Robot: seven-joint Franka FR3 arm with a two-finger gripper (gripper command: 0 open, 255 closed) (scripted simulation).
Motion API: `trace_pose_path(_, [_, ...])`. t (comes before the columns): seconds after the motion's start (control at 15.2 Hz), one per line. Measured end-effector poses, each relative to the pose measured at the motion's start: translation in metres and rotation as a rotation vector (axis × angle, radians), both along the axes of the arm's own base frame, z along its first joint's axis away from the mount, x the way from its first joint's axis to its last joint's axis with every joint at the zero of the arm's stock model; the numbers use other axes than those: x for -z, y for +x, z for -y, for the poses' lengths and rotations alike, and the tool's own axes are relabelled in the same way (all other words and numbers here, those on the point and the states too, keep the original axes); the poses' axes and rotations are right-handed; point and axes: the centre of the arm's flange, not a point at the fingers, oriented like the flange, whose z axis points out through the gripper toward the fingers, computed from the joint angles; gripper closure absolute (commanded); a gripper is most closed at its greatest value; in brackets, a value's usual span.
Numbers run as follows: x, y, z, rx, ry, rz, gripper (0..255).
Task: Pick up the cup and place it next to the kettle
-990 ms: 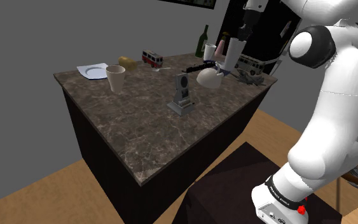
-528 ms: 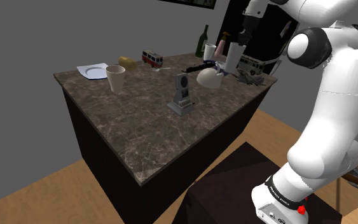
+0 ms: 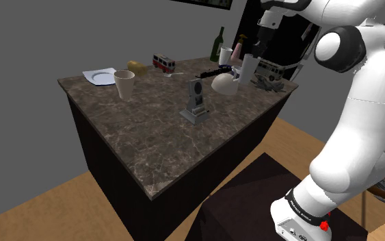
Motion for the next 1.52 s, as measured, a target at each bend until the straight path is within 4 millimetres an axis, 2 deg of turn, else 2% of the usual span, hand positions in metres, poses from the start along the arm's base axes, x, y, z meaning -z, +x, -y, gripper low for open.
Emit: trace_pose_path(1.52, [0.122, 0.001, 0.0, 0.0, 0.0, 0.0, 255])
